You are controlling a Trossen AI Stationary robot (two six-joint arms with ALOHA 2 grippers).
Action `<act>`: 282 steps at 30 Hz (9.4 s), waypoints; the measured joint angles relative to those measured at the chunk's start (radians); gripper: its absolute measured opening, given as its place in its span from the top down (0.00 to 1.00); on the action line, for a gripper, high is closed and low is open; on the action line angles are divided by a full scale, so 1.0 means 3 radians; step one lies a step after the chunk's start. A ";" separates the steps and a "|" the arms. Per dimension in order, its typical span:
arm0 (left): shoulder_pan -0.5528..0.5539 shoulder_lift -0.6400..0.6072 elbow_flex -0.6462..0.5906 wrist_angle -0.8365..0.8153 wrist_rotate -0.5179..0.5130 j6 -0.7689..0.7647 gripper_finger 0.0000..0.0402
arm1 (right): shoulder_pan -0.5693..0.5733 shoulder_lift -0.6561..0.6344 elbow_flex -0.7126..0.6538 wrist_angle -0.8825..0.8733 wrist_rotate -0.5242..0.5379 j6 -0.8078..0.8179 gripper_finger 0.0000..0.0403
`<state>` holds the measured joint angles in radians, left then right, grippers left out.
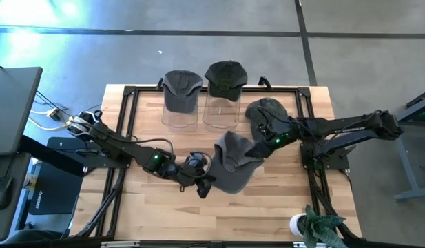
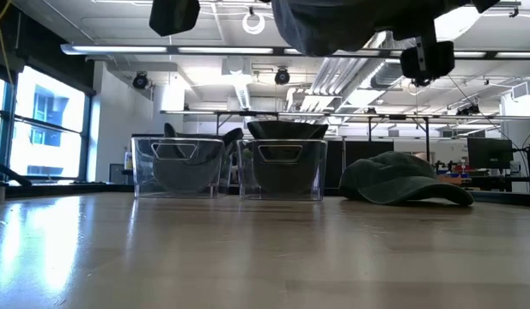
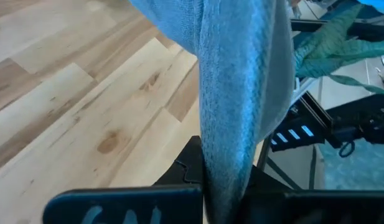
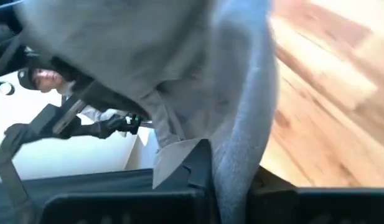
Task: Pick & Place hat
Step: Put the gray cap into the left transparent bin, then put the black cap into the right transparent bin
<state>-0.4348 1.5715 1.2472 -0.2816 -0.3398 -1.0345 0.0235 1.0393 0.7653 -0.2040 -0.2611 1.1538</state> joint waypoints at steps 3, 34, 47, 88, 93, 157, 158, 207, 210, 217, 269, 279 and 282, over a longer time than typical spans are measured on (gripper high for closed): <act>0.0029 0.0000 0.0000 0.0008 0.0087 -0.0033 0.97 | 0.0000 0.0003 0.0064 -0.0052 0.0121 -0.0057 0.96; 0.0271 0.0080 -0.0007 0.0358 -0.0787 -0.0067 0.44 | 0.0115 0.0004 0.0136 0.0363 0.0885 -0.0296 1.00; 0.0307 0.0334 -0.0001 0.0653 -0.0848 0.0021 0.44 | 0.0077 0.0004 0.0136 0.0499 0.0773 -0.0193 1.00; 0.0336 0.1085 0.1414 -0.1802 -0.1732 -0.0262 0.44 | -0.0112 0.0002 0.0135 0.0694 0.0446 -0.0270 1.00; 0.0356 0.1060 0.1404 -0.2334 -0.1668 -0.0877 0.44 | -0.0069 0.0000 0.0135 0.0728 0.0357 -0.0270 1.00; 0.4089 -0.1031 -0.0255 -0.2184 0.1342 0.2298 1.00 | -0.1626 0.3951 0.4416 -0.0800 -0.0571 -0.1609 1.00; 0.4143 -0.0998 -0.0271 -0.2163 0.1403 0.2359 1.00 | -0.1639 0.3951 0.4391 -0.0807 -0.0553 -0.1602 1.00; 0.4549 -0.0511 -0.0263 -0.1308 0.1027 0.1728 0.90 | -0.1830 0.3525 0.3890 -0.0568 -0.0025 -0.2567 0.59; 0.4550 -0.0511 -0.0263 -0.1302 0.1026 0.1725 0.89 | -0.1826 0.3472 0.3890 -0.0639 -0.0010 -0.2643 0.59; 0.4629 -0.0516 -0.0114 -0.1317 0.1174 0.1862 0.86 | -0.1807 0.3377 0.3891 -0.0881 -0.0105 -0.2734 0.59; 0.4236 -0.0305 0.0591 -0.1263 0.0308 0.2705 1.00 | -0.1772 0.2549 0.3891 -0.1942 0.0678 -0.3245 0.59; 0.3946 -0.0404 0.0590 -0.1689 0.1206 0.2763 1.00 | -0.1869 0.2284 0.3891 -0.3668 0.0488 -0.3755 0.59; 0.3743 -0.0404 0.0590 -0.1640 0.1190 0.2770 1.00 | -0.2048 0.2252 0.3891 -0.4186 0.0523 -0.3833 0.59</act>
<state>0.6883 1.4502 1.4242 -0.7735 0.0173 -0.2035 -0.5909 1.7150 1.9327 -1.4599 -0.1044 0.0039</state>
